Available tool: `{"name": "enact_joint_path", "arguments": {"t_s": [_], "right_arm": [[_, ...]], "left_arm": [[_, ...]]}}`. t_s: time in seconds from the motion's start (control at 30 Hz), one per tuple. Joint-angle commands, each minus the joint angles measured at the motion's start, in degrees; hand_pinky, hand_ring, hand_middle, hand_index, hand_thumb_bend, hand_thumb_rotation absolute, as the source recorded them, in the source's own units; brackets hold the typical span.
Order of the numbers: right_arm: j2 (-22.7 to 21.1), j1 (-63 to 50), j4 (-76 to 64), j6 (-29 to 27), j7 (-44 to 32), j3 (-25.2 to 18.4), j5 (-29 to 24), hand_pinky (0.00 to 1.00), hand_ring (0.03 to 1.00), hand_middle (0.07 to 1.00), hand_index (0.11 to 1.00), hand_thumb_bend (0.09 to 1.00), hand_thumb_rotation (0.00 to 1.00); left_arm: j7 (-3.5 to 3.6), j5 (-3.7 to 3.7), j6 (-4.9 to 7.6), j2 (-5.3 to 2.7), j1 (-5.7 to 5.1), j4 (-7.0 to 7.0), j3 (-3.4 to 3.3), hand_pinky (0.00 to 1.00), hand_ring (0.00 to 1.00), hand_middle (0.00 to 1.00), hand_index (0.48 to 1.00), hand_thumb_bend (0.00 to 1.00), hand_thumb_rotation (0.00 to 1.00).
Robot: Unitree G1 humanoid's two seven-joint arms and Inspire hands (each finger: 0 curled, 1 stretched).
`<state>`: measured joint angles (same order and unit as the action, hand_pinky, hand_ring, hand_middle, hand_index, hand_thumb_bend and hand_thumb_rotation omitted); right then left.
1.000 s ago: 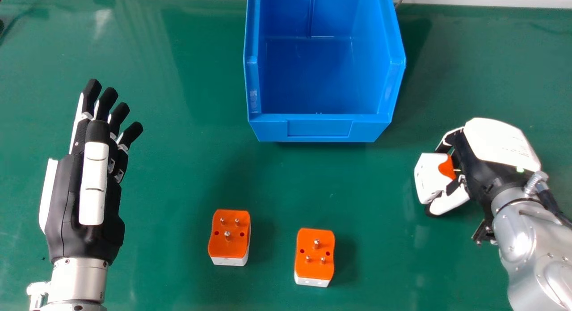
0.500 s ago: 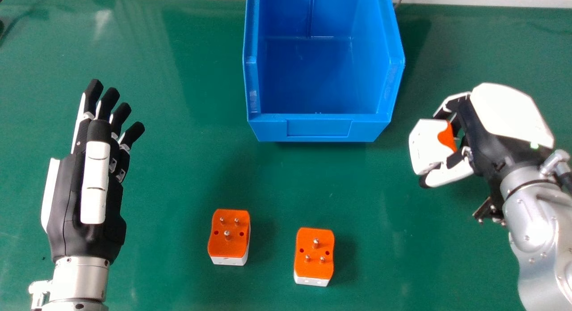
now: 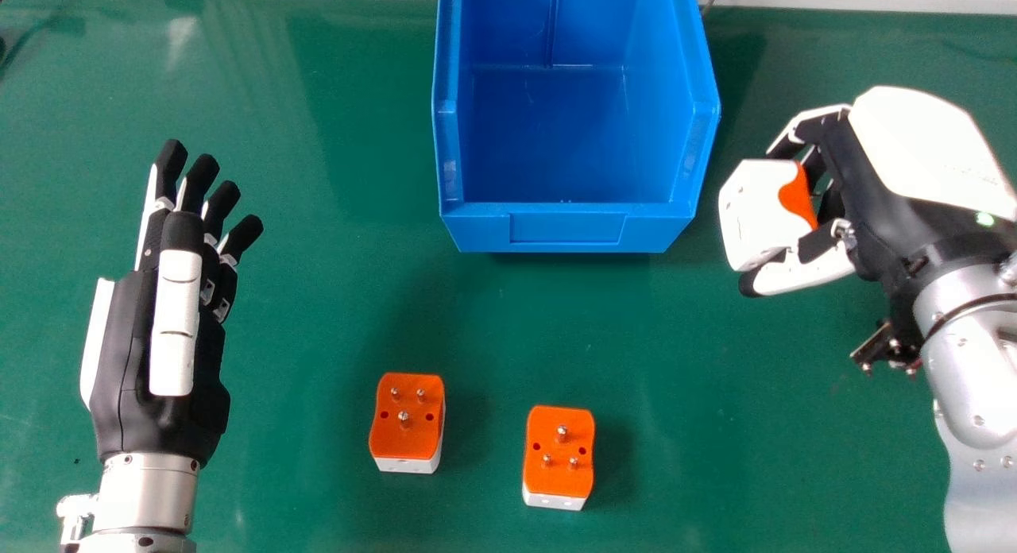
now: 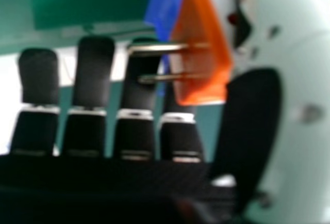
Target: Pick all objects and put in blue box
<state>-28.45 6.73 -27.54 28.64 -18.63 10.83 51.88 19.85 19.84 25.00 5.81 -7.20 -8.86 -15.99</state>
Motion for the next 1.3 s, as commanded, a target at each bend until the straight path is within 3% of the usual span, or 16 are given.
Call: {"name": "enact_joint_path", "arguments": {"t_s": [0.0,0.2,0.33,0.47,0.6,0.77,0.93,1.17,1.27], "right_arm": [[0.03,-0.01,-3.12,-0.39,-0.42,-1.42,1.33,0.30,0.396,0.490,0.509,0.517,0.00],[0.86,-0.62,-5.47,-1.71,-0.43,-2.32,0.82,0.30,0.393,0.482,0.510,0.517,0.00],[1.11,-0.75,-6.77,-2.07,-1.19,-2.42,1.31,0.30,0.391,0.479,0.510,0.517,0.00],[1.49,-0.81,-7.90,-2.53,-1.79,-2.61,1.79,0.30,0.389,0.476,0.511,0.516,0.00],[1.78,-0.84,-9.27,-3.23,-2.14,-2.77,1.98,0.30,0.388,0.473,0.512,0.516,0.00],[2.23,-1.32,-10.15,-5.01,-1.41,-3.27,1.37,0.30,0.384,0.467,0.507,0.516,0.00],[2.99,-1.81,-10.52,-6.65,-0.95,-3.73,1.50,0.31,0.386,0.469,0.505,0.516,0.00],[4.72,-3.55,-11.79,-10.66,2.29,-5.51,0.04,0.33,0.405,0.481,0.503,0.508,0.00],[5.45,-4.05,-11.45,-12.53,3.77,-6.22,-1.20,0.33,0.410,0.486,0.499,0.506,0.00]], "left_arm": [[0.50,0.03,1.54,0.16,0.31,0.22,0.02,0.92,0.97,0.99,0.989,0.71,0.84],[0.43,-0.10,1.14,0.39,0.33,0.25,0.07,0.92,0.97,0.99,0.991,0.71,0.84],[0.13,-0.60,1.24,0.46,0.31,0.30,0.13,0.93,0.97,0.99,0.993,0.71,0.84],[0.30,-0.24,1.40,0.29,0.43,0.09,0.05,0.93,0.97,0.99,0.994,0.70,0.84],[0.22,-0.38,1.76,0.25,0.47,-0.06,0.04,0.93,0.97,0.99,0.995,0.70,0.84],[0.27,0.14,1.30,0.08,0.36,0.27,0.12,0.93,0.97,0.99,0.994,0.70,0.84],[0.20,-0.23,1.56,0.12,0.16,0.46,0.22,0.93,0.97,0.99,0.993,0.70,0.84],[-0.01,0.13,1.23,-0.63,-0.17,1.11,0.52,0.93,0.97,0.99,0.994,0.70,0.84],[-0.45,-0.20,1.23,-0.92,-0.44,1.44,0.77,0.93,0.97,0.99,0.993,0.70,0.83]]}}
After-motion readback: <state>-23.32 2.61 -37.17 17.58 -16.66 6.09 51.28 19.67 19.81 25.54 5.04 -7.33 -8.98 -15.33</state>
